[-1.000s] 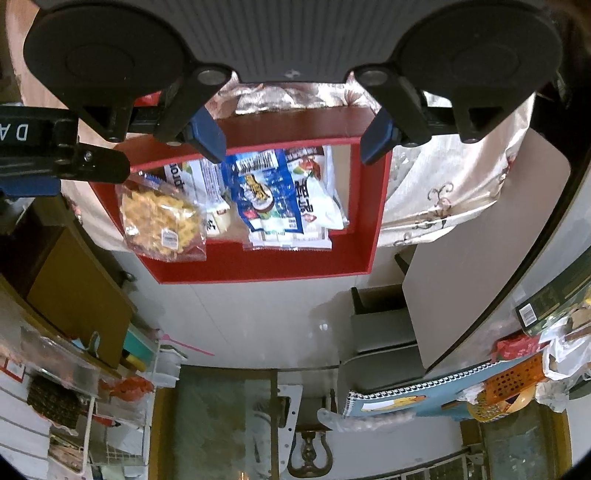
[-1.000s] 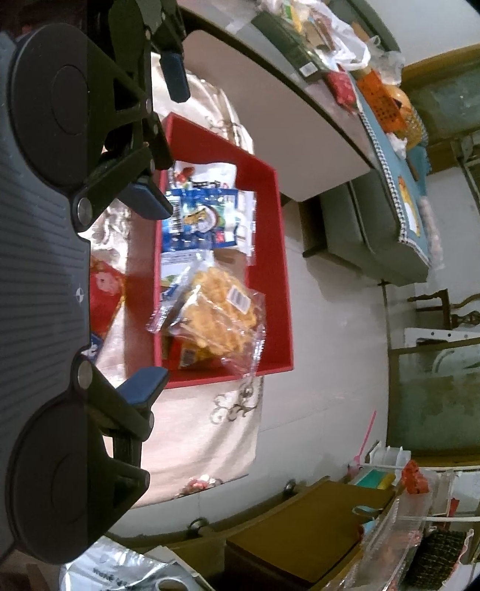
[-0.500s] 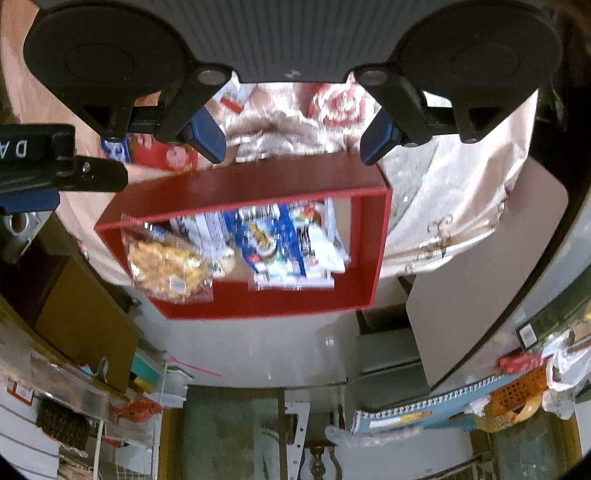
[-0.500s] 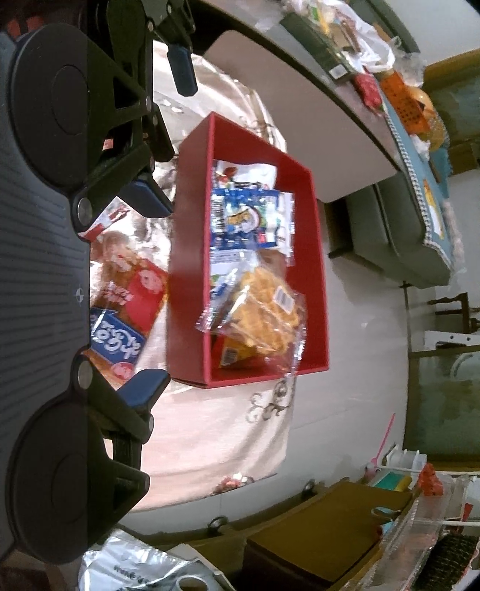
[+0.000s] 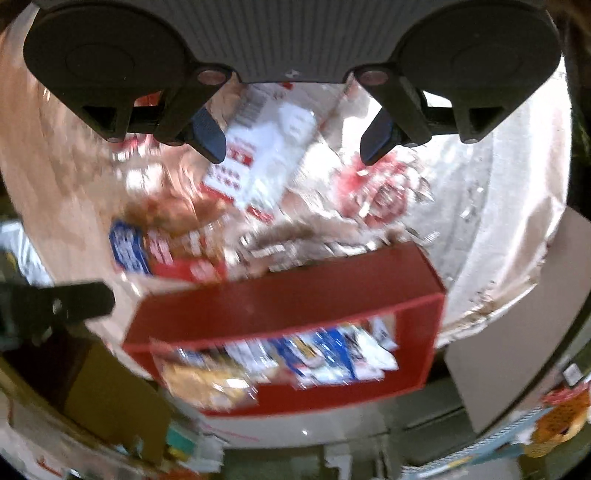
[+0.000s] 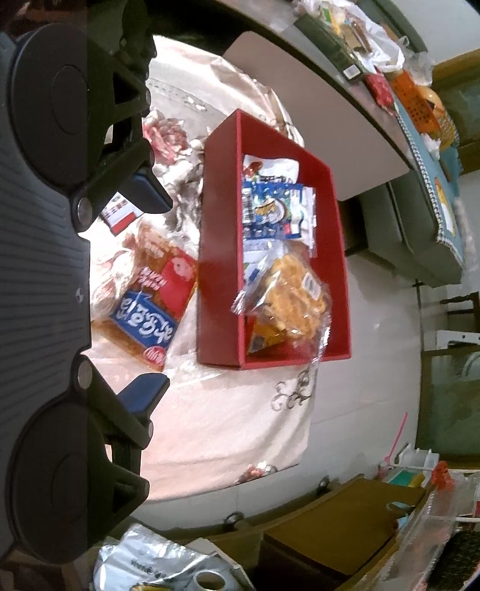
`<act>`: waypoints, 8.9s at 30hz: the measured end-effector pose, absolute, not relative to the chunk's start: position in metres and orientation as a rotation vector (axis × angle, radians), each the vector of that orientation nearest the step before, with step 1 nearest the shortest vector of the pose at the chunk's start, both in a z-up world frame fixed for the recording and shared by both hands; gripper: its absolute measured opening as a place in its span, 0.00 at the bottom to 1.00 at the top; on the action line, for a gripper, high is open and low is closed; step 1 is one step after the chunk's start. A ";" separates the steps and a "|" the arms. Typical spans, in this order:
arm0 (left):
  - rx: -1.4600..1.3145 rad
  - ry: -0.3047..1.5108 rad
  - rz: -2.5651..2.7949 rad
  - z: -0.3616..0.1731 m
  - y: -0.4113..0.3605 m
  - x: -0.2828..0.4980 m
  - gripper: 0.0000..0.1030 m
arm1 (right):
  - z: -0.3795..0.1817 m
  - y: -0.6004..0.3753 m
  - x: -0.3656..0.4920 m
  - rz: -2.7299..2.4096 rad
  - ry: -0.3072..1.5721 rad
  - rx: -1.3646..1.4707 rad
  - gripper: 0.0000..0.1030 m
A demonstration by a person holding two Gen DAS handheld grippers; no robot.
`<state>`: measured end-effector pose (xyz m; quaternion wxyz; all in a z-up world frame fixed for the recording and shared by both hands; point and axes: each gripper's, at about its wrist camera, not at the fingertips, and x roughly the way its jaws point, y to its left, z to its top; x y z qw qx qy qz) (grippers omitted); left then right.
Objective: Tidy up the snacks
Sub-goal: 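Withdraw both open tools from the box toward the remaining loose snacks, then grasp the white spicy strip packet with left tool while right tool grasps the red bread bag, then carry the spicy strip packet with left tool while right tool carries the bread bag over the box, then lower and release the spicy strip packet with left tool while right tool releases the bread bag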
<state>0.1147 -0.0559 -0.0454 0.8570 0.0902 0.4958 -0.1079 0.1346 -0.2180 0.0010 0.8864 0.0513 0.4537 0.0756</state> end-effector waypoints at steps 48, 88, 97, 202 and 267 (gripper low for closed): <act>0.065 1.223 -0.282 -0.068 -0.019 0.091 0.53 | -0.067 -0.180 0.145 0.327 1.213 -0.081 0.96; 0.121 1.066 -0.199 -0.041 -0.029 0.071 0.40 | -0.049 -0.170 0.117 0.303 1.077 -0.110 0.60; 0.009 0.975 -0.154 0.006 -0.017 0.072 0.40 | 0.004 -0.187 0.096 0.320 0.920 0.052 0.60; -0.051 0.764 -0.105 0.026 -0.050 0.254 0.40 | 0.026 -0.210 0.242 0.241 0.779 0.168 0.61; -0.021 0.847 -0.039 0.008 -0.048 0.262 0.57 | 0.015 -0.197 0.257 0.233 0.830 0.096 0.74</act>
